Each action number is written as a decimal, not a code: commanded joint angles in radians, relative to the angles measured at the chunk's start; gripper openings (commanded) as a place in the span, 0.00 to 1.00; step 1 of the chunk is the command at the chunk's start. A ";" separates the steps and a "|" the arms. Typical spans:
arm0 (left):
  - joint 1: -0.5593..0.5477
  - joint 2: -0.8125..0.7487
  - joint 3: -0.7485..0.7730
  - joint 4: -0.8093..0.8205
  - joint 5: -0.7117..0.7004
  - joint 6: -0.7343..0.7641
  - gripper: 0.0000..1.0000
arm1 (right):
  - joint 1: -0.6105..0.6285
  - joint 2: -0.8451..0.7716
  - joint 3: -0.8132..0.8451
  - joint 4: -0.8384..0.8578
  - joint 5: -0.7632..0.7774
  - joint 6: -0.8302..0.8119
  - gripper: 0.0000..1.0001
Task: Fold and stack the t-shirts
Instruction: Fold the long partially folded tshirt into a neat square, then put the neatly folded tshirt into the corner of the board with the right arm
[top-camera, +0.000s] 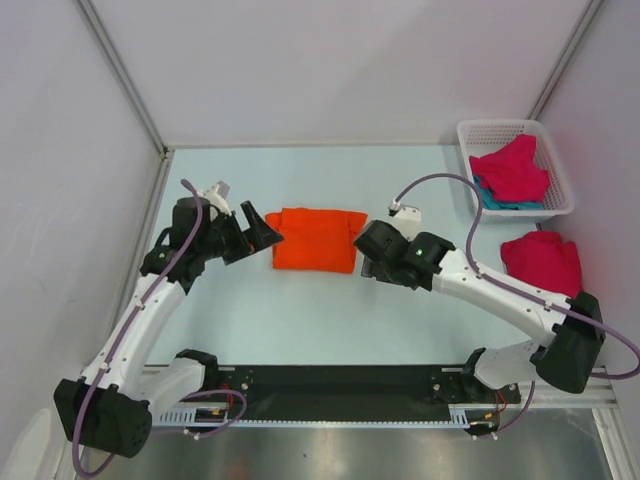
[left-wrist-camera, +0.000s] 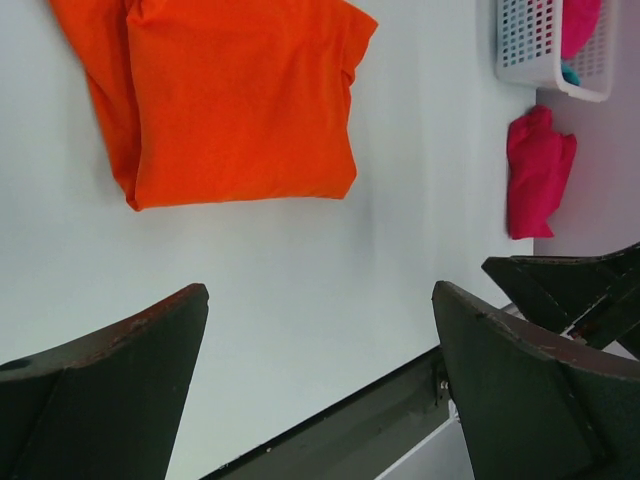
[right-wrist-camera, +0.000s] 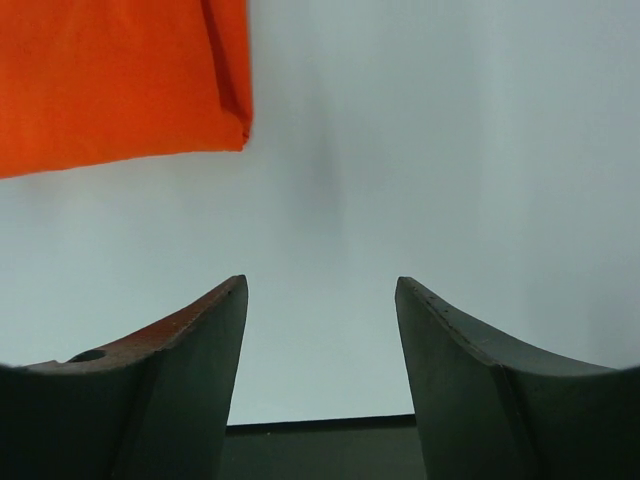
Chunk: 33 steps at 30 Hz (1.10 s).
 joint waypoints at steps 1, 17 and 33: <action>0.010 -0.019 0.080 0.016 0.007 0.051 1.00 | 0.037 -0.081 -0.065 0.008 0.053 0.144 0.67; 0.010 -0.152 0.098 -0.220 -0.154 0.103 1.00 | -0.265 -0.242 -0.647 0.785 -0.501 0.068 0.70; 0.010 -0.063 0.156 -0.222 -0.132 0.120 1.00 | -0.308 -0.047 -0.666 1.068 -0.715 0.129 0.69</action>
